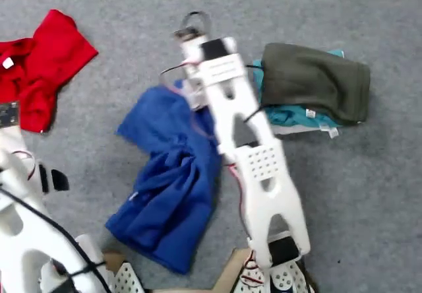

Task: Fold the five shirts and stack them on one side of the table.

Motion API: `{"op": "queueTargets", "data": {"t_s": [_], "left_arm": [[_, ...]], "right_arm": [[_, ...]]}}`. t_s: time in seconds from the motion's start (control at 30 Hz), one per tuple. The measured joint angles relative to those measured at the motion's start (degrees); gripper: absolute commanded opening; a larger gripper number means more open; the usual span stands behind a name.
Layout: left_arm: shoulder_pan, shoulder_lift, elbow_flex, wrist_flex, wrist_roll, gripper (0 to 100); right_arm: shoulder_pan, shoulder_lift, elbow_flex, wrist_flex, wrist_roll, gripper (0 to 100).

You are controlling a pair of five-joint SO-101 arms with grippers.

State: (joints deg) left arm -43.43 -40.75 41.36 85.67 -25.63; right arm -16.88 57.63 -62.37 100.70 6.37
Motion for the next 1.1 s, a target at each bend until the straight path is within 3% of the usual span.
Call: {"op": "queueTargets", "data": {"t_s": [0.2,0.33,0.53,0.63,0.83,1.1], "left_arm": [[7.82,8.18,0.18,-1.49,4.75,26],[12.75,12.40,0.18,-4.13,8.70,25],[16.62,16.62,0.18,-5.63,10.81,25],[17.23,16.97,0.18,-5.63,10.99,25],[17.23,17.05,0.18,-5.63,10.99,25],[17.23,17.05,0.18,-5.63,10.99,25]], "right_arm": [[9.67,-5.19,9.93,0.00,0.62,1.5],[11.60,-14.24,24.97,0.00,7.38,2.1],[11.60,-29.98,43.69,0.00,16.44,23.6],[11.60,-37.71,45.27,0.00,22.07,30.0],[10.11,-46.42,43.78,0.00,32.44,26.6],[-0.53,-37.10,33.41,-6.15,43.34,24.3]]}}
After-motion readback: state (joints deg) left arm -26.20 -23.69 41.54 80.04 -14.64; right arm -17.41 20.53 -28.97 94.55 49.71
